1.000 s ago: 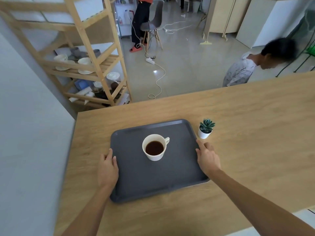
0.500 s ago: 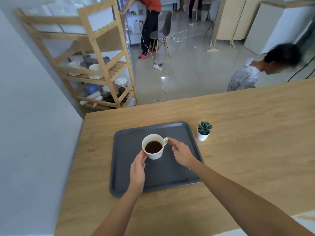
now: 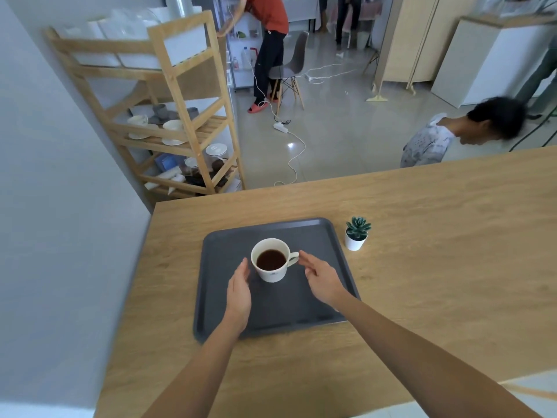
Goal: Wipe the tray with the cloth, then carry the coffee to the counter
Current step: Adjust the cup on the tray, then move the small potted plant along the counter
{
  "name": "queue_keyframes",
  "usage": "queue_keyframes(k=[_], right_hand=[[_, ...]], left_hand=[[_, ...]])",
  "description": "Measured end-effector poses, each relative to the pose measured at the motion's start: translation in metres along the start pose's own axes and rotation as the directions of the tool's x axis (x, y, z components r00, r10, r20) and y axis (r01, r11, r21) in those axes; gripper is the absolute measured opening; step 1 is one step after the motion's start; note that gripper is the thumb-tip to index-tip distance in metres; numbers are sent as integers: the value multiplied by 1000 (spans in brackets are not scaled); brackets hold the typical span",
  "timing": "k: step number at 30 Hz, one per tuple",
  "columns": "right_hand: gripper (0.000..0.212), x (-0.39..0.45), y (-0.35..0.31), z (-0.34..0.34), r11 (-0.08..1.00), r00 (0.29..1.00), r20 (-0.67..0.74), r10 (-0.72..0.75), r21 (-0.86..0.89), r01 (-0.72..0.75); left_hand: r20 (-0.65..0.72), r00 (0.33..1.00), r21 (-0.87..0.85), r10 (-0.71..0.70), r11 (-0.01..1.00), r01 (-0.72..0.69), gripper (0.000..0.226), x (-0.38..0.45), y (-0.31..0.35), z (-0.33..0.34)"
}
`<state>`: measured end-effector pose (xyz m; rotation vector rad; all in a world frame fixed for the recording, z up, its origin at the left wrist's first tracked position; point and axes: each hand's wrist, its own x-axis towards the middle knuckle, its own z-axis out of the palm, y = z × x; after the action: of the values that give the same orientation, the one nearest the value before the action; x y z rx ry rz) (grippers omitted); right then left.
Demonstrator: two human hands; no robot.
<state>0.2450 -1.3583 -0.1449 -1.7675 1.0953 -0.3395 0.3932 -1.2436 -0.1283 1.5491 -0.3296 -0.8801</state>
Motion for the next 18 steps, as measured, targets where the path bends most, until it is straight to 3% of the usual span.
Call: queue_keyframes(k=[3,5,7,9,11,14,18], right_hand=[[44,-6,1,-17,998,976,-215,38,62,-25],[36,-10,8,-35,991,903,-416,106,124,-59],[30,-10,26,-54,972,812,-541,219,198,-130],[26,-7,44,-73,947,759,-575,305,270,-175],[29,-1,57,-88,938,768,-551,328,289,-194],[39,14,69,-105,929,860,-412,301,332,-166],[41,45,112,-113,911,949,-210,235,389,-139]], left_hand=[[-140,939,187,314,940,-287,42,-14,10,15],[-23,895,223,445,875,-429,39,-24,21,37],[147,885,188,442,866,-464,36,-29,24,69],[285,900,169,331,906,-387,37,-23,20,105],[376,920,170,111,968,-187,40,-9,13,142],[383,911,180,-153,980,89,48,12,2,185],[388,888,80,-248,969,236,44,27,3,213]])
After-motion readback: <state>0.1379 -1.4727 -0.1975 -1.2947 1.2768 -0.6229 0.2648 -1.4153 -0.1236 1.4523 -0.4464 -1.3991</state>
